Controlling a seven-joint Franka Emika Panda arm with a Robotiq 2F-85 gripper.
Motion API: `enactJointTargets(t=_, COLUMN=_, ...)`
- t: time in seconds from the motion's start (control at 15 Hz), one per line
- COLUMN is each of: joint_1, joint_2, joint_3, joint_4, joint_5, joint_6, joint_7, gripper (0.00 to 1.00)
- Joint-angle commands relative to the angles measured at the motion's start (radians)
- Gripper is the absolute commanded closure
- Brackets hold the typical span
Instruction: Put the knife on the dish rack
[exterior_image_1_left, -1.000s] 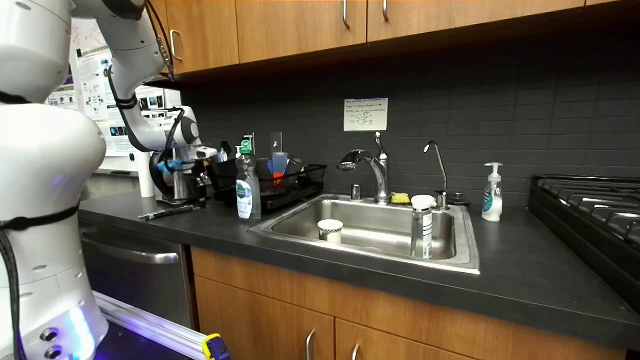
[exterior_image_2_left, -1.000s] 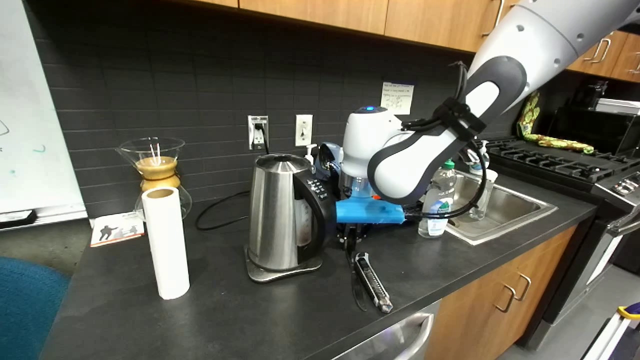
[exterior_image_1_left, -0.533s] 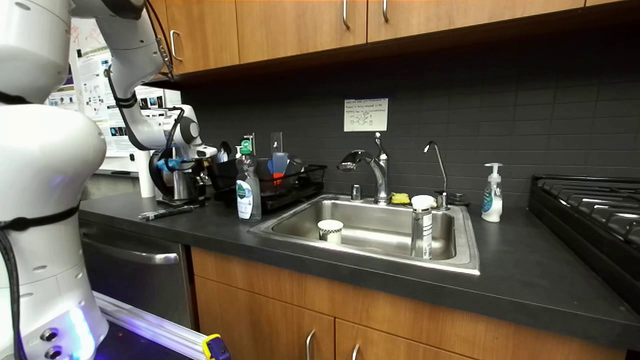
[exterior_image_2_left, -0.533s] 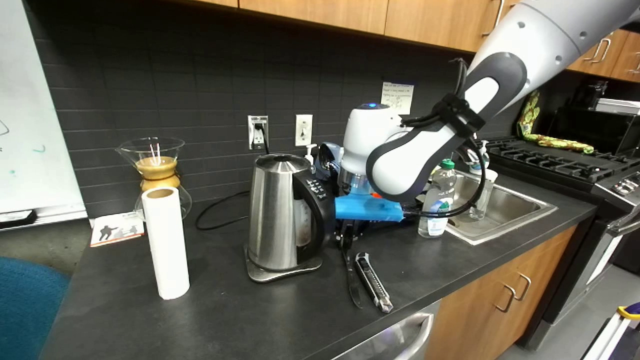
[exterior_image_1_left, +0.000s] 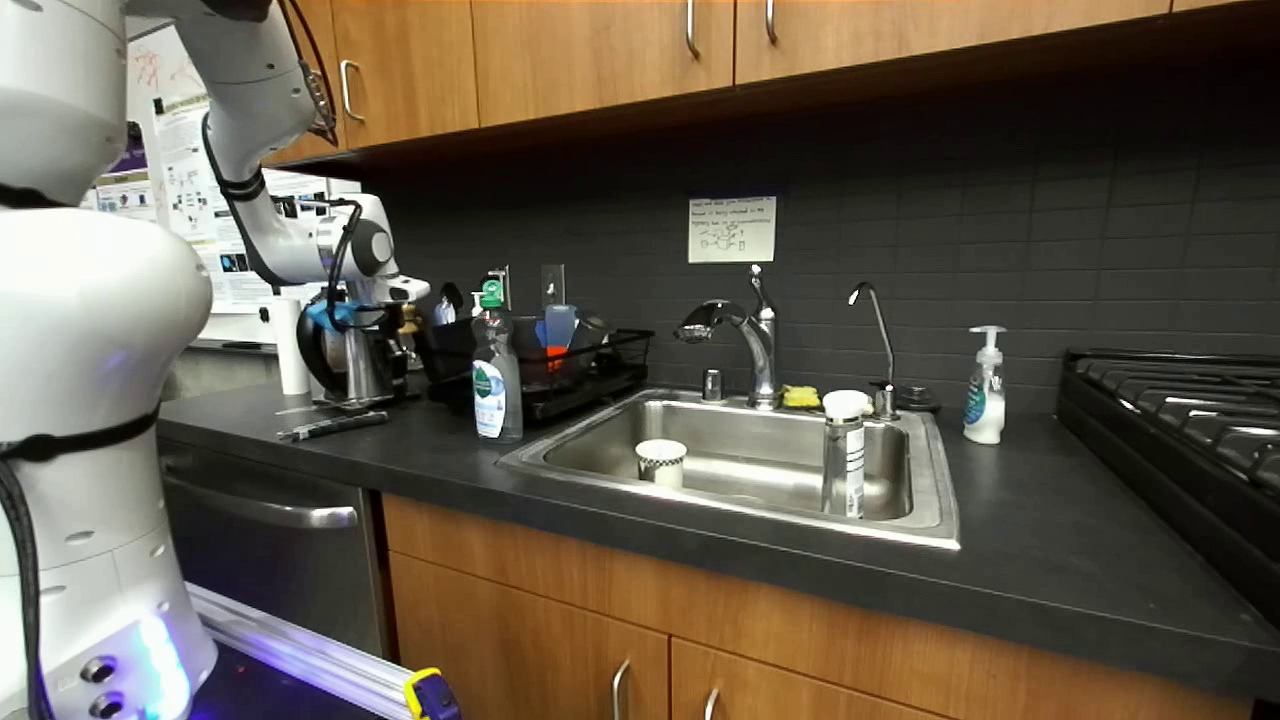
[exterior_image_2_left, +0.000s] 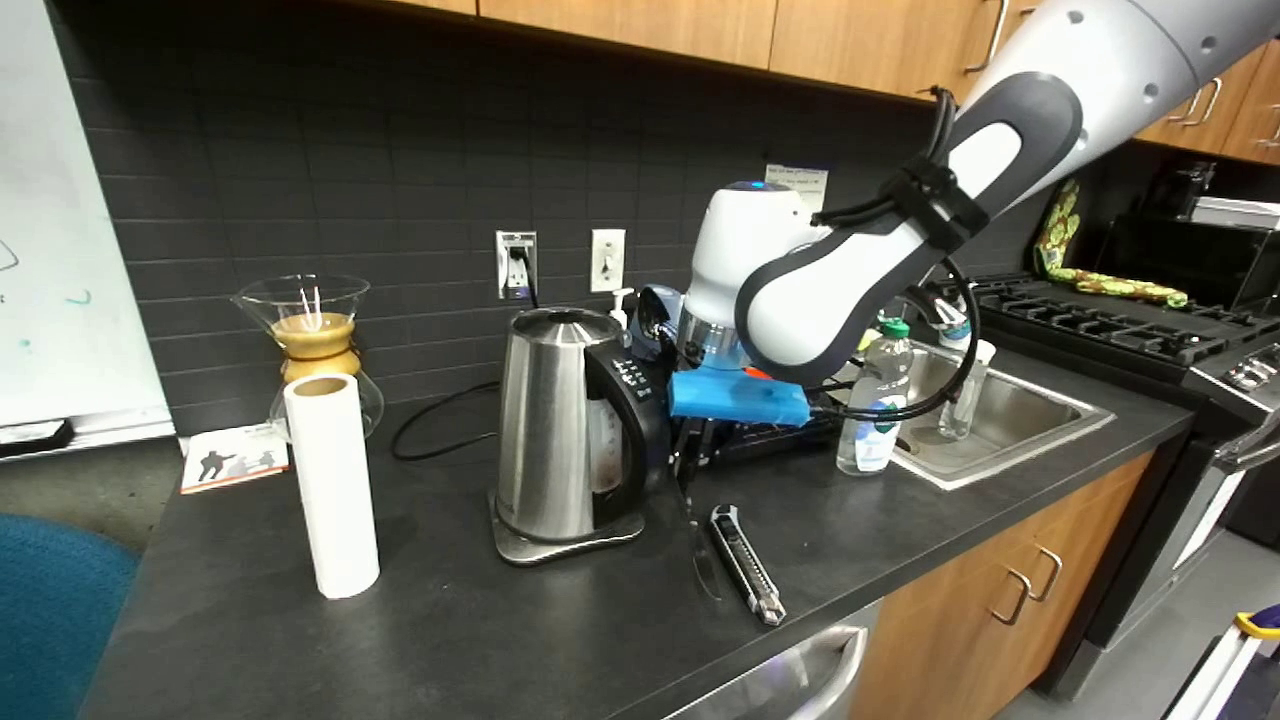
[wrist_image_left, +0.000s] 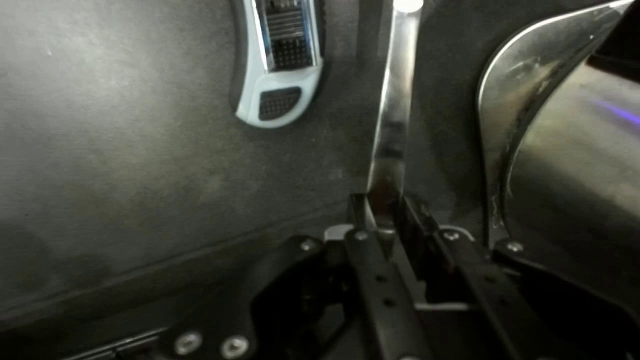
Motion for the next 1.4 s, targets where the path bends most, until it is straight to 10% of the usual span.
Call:
enactJointTargets(t=0.0, joint_1=-0.008, joint_2=-0.075, joint_3=0.010, joint_4=-0.053, joint_5=0.025, joint_6=-0.005, joint_7=-0.025, gripper=0.95)
enactJointTargets(t=1.33, joint_1=-0.038, joint_2=-0.364, joint_3=0.067, joint_4=-0.192, joint_5=0.324, joint_6=-0.055, joint_7=-0.447, gripper=0.95)
